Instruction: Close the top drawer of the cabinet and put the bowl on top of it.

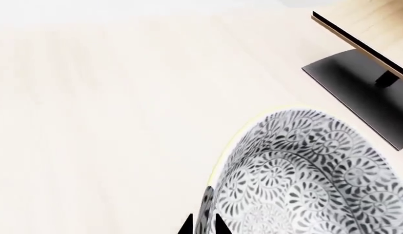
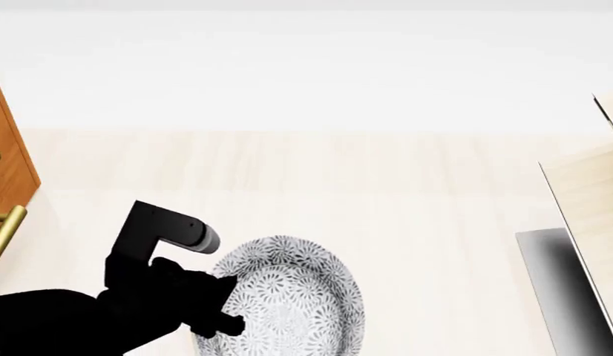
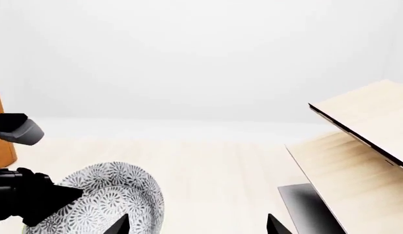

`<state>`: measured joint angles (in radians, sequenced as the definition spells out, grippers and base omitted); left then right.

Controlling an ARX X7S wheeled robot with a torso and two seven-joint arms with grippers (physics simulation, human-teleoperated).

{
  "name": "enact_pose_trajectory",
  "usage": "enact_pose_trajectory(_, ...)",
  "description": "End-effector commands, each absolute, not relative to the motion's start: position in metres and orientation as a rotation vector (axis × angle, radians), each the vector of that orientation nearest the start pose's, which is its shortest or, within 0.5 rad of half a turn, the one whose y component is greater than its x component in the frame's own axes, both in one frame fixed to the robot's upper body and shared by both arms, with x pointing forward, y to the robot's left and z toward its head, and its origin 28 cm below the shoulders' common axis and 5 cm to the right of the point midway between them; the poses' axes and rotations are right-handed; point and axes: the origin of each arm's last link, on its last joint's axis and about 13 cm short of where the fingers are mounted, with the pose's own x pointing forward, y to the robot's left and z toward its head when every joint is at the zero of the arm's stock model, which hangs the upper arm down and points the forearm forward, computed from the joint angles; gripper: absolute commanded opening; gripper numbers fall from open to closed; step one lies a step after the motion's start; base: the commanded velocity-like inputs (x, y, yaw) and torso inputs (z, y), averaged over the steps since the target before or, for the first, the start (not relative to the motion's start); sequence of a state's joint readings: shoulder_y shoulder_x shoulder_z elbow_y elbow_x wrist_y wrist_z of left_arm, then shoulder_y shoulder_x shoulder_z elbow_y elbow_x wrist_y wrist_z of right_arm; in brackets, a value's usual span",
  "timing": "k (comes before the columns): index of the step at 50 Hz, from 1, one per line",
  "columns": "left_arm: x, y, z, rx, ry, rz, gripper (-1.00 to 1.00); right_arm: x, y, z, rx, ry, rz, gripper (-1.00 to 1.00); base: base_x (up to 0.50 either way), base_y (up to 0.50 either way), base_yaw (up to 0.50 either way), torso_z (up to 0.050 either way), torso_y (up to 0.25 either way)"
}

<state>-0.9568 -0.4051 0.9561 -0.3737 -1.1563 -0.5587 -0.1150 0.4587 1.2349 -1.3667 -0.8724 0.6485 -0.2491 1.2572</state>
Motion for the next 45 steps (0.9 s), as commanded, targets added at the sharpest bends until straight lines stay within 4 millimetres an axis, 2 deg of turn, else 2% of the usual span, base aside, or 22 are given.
enact_pose_trajectory(1,0.335,0.191,0.132,-0.046,0.455,-0.487,-1.0,0.095,-0.122,0.138,-0.011,-0.026,0.037,1.0,0.0,0.0,0.0,0.0,0.0)
enact_pose_trajectory(3,0.335,0.192,0.136,-0.044,0.436,-0.474,-1.0,0.095,-0.122,0.145,-0.011,-0.024,0.034,1.0,0.0,0.0,0.0,0.0,0.0)
enact_pose_trajectory(8,0.336,0.196,0.14,0.011,0.4,-0.419,-1.0,0.094,-0.123,0.146,-0.01,-0.029,0.032,1.0,0.0,0.0,0.0,0.0,0.0)
enact_pose_trajectory(21,0.336,0.204,0.156,-0.028,0.355,-0.376,-1.0,0.093,-0.122,0.148,-0.011,-0.03,0.033,1.0,0.0,0.0,0.0,0.0,0.001)
enact_pose_trajectory(24,0.336,0.206,0.164,-0.032,0.342,-0.363,-1.0,0.093,-0.122,0.148,-0.01,-0.032,0.036,1.0,0.0,0.0,0.0,0.0,0.0)
enact_pose_trajectory(26,0.337,0.206,0.168,-0.029,0.341,-0.359,-1.0,0.093,-0.121,0.139,-0.01,-0.031,0.038,1.0,0.0,0.0,0.0,0.0,0.0)
enact_pose_trajectory(27,0.338,0.206,0.177,-0.023,0.328,-0.357,-1.0,0.093,-0.121,0.146,-0.01,-0.031,0.039,1.0,0.0,0.0,0.0,0.0,0.0)
enact_pose_trajectory(33,0.335,0.208,0.2,-0.017,0.277,-0.35,-1.0,0.092,-0.123,0.148,-0.011,-0.035,0.033,1.0,0.0,0.0,0.0,0.0,0.0)
enact_pose_trajectory(34,0.333,0.209,0.203,-0.024,0.273,-0.352,-1.0,0.092,-0.123,0.135,-0.01,-0.036,0.033,1.0,0.0,0.0,0.0,0.0,0.0)
enact_pose_trajectory(36,0.331,0.209,0.204,-0.024,0.266,-0.353,-1.0,0.092,-0.123,0.147,-0.01,-0.037,0.033,1.0,0.0,0.0,0.0,0.0,0.0)
enact_pose_trajectory(40,0.328,0.21,0.206,-0.023,0.263,-0.352,-1.0,0.092,-0.123,0.15,-0.009,-0.039,0.035,1.0,0.0,0.0,0.0,0.0,0.0)
enact_pose_trajectory(42,0.328,0.211,0.209,-0.026,0.257,-0.351,-1.0,0.091,-0.123,0.139,-0.009,-0.043,0.036,1.0,0.0,0.0,0.0,0.0,0.0)
enact_pose_trajectory(45,0.327,0.212,0.213,-0.03,0.25,-0.347,-1.0,0.091,-0.122,0.151,-0.01,-0.045,0.037,1.0,0.0,0.0,0.0,0.0,0.0)
